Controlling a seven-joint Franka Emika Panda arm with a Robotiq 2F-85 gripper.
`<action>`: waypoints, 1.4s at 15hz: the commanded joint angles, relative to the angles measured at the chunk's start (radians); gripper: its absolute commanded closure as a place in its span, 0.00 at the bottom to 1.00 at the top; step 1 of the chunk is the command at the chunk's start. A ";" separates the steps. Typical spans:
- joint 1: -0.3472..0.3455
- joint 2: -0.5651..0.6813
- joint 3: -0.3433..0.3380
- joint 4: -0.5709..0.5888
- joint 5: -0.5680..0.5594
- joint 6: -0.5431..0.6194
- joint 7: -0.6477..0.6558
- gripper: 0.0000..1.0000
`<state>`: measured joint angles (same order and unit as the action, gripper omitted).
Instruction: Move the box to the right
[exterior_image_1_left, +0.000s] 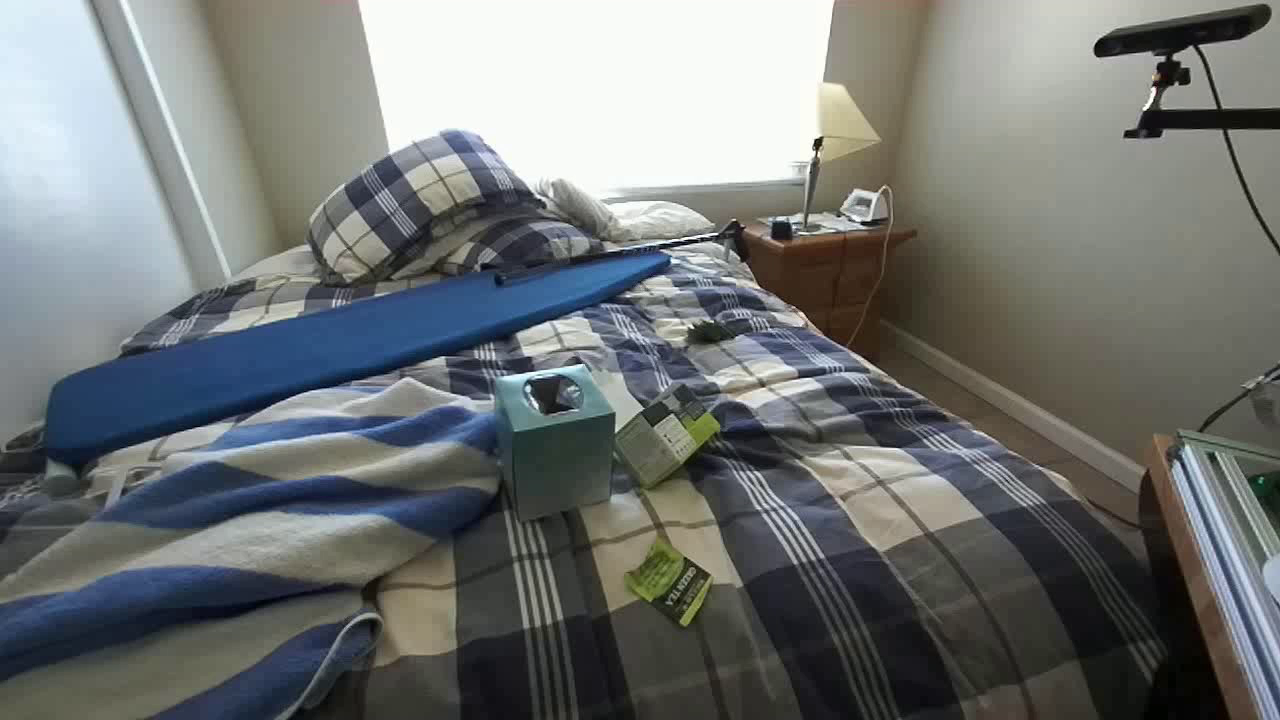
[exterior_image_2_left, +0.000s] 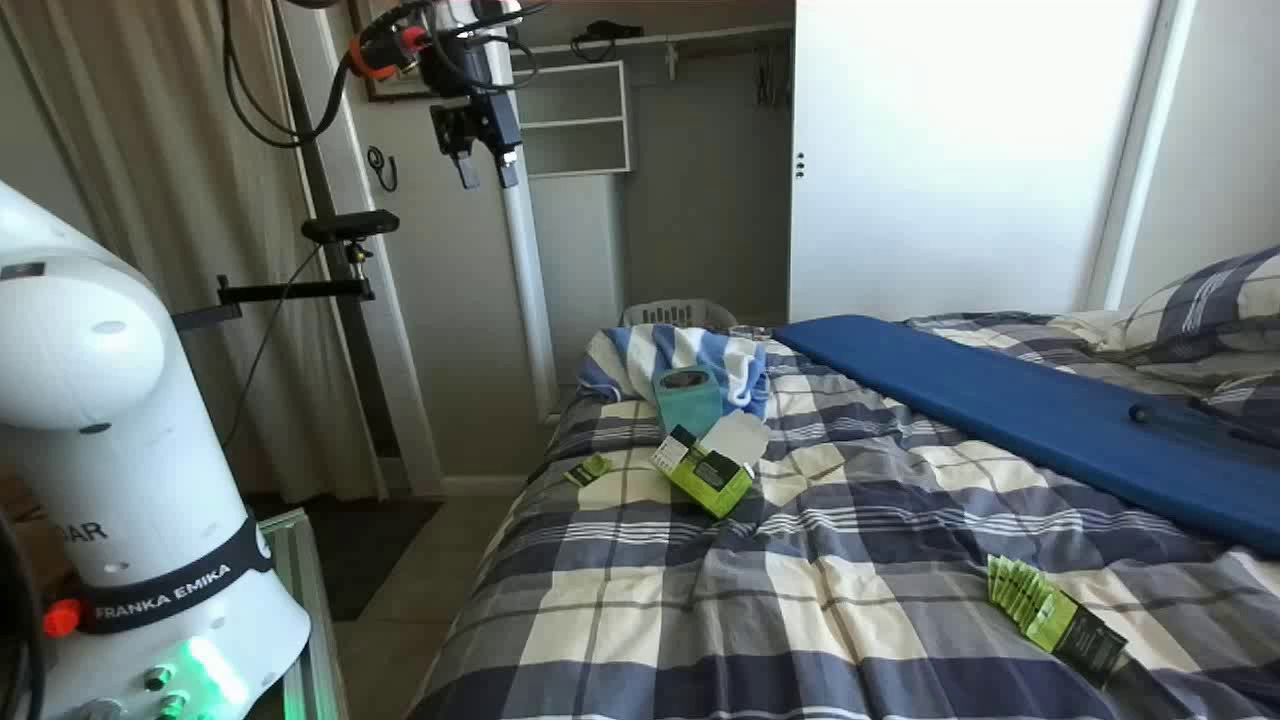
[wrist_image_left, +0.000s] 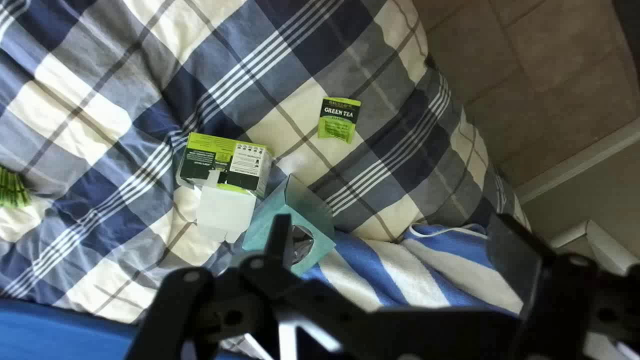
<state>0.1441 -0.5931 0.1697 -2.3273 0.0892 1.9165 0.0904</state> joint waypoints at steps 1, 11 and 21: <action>0.002 0.001 -0.001 0.003 -0.001 -0.002 0.001 0.00; -0.052 0.056 0.000 0.025 -0.013 -0.015 0.105 0.00; -0.242 0.445 -0.107 0.061 -0.037 0.195 0.361 0.00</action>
<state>-0.0759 -0.2962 0.0861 -2.3317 0.0573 2.0733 0.3545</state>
